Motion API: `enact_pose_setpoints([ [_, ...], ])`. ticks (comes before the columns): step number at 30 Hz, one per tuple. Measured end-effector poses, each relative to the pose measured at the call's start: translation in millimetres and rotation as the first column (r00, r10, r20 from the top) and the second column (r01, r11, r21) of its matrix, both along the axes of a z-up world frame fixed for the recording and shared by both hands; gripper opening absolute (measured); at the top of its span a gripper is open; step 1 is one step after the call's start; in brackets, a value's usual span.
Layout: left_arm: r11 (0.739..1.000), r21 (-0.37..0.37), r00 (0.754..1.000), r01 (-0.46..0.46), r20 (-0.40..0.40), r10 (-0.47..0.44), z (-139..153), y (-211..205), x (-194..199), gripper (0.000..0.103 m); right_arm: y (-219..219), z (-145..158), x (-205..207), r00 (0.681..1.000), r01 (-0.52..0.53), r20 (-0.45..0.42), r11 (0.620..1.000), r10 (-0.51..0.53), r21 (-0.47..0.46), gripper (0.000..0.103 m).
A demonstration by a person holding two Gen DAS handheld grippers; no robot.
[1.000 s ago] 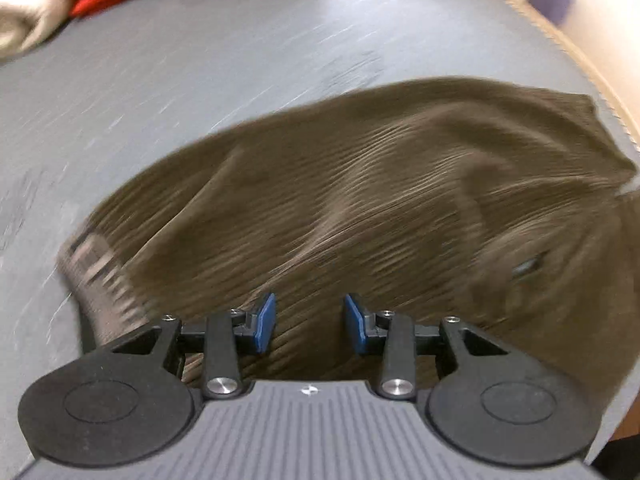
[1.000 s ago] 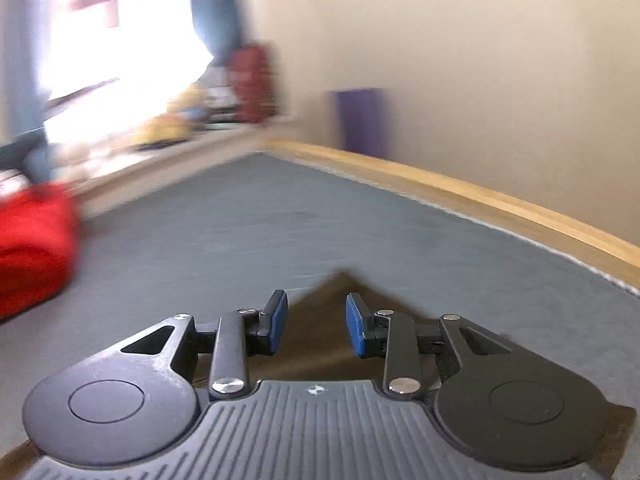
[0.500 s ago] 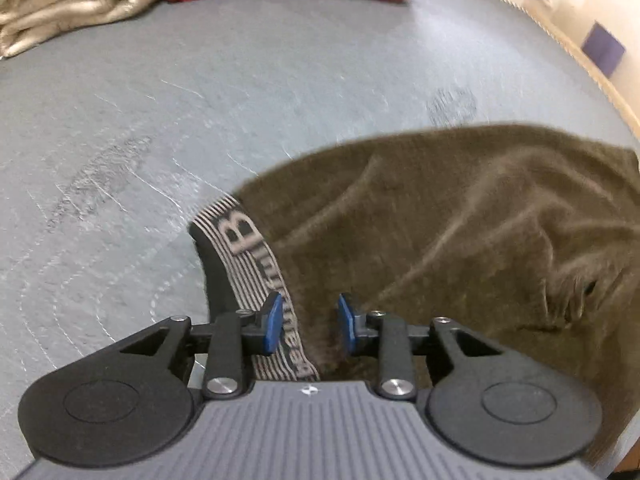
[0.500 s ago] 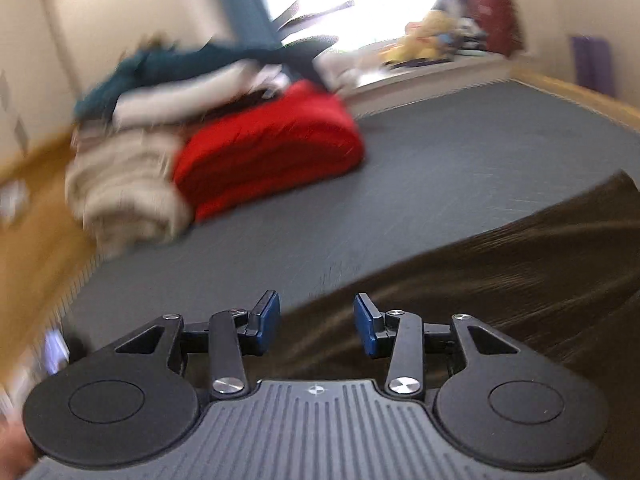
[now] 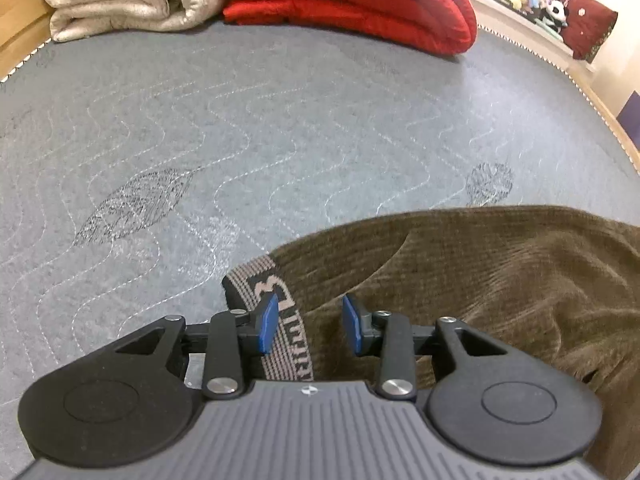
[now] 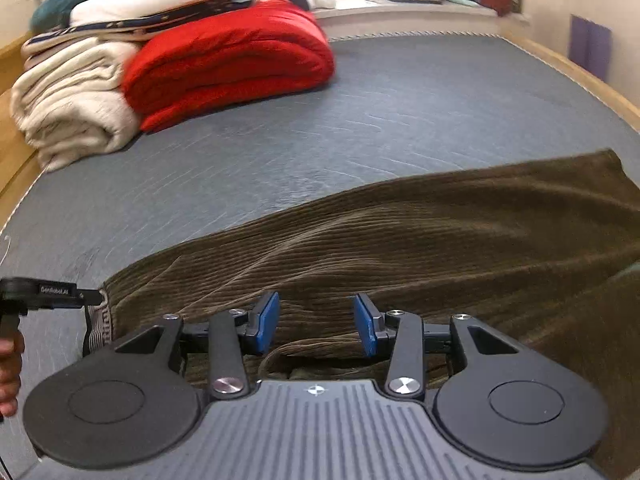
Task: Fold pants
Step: 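Grasp the grey waistband with the left tool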
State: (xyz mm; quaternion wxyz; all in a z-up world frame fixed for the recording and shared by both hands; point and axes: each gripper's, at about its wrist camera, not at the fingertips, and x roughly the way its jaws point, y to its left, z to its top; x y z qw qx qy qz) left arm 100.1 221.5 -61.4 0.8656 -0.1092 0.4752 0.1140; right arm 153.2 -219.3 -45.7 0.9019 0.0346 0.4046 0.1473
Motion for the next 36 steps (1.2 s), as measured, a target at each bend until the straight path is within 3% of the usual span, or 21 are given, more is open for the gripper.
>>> enact_pose_setpoints([
  [3, 1.000, 0.027, 1.000, 0.007, 0.006, -0.007, -1, -2, -1, 0.054, -1, 2, 2, 1.000, 0.002, 0.007, 1.000, -0.002, 0.005, 0.043],
  [8, 0.997, 0.080, 1.000, -0.007, 0.003, 0.007, -9, 5, 1, 0.060, -8, -2, 4, 1.000, 0.016, -0.007, 1.000, -0.016, 0.021, 0.043],
  [9, 0.997, 0.078, 1.000, -0.027, 0.011, 0.026, -10, 10, 2, 0.067, -10, -2, 4, 1.000, 0.022, -0.010, 1.000, -0.022, 0.023, 0.043],
  [14, 0.986, 0.016, 0.986, -0.167, 0.006, 0.167, -24, 35, 9, 0.084, -15, -1, 6, 0.999, 0.034, -0.024, 0.999, -0.033, 0.032, 0.043],
  [17, 0.977, -0.012, 0.977, -0.211, 0.022, 0.211, -29, 41, 14, 0.084, -16, -3, 7, 0.999, 0.037, -0.037, 0.999, -0.036, 0.034, 0.043],
  [20, 0.980, -0.005, 0.979, -0.201, 0.037, 0.201, -35, 39, 23, 0.086, -16, -5, 9, 0.998, 0.034, -0.045, 0.999, -0.033, 0.028, 0.043],
  [23, 0.987, 0.014, 0.986, -0.160, 0.047, 0.159, -47, 35, 34, 0.095, -17, -7, 12, 0.997, 0.040, -0.061, 0.999, -0.038, 0.034, 0.043],
  [26, 0.984, -0.022, 0.984, -0.176, -0.030, 0.175, -75, 42, 42, 0.100, -12, -7, 14, 0.998, 0.024, -0.059, 0.999, -0.022, 0.032, 0.043],
  [27, 0.984, -0.026, 0.984, -0.177, -0.003, 0.177, -77, 41, 40, 0.102, -11, -8, 15, 0.998, 0.021, -0.058, 0.999, -0.019, 0.031, 0.043],
  [29, 0.989, 0.012, 0.989, -0.147, -0.013, 0.147, -76, 34, 45, 0.100, -9, -9, 17, 0.998, 0.021, -0.066, 0.999, -0.019, 0.032, 0.043],
  [31, 0.995, 0.006, 0.995, -0.100, 0.001, 0.100, -73, 26, 47, 0.088, -8, -9, 19, 0.997, 0.018, -0.072, 0.999, -0.015, 0.036, 0.043],
  [33, 0.995, 0.055, 0.997, -0.081, -0.006, 0.082, -68, 20, 49, 0.071, -7, -10, 21, 0.997, 0.019, -0.075, 0.999, -0.016, 0.036, 0.043],
  [36, 0.997, 0.062, 0.999, -0.049, 0.003, 0.049, -59, 17, 44, 0.055, -8, -9, 22, 0.997, 0.019, -0.074, 0.999, -0.017, 0.034, 0.043],
])
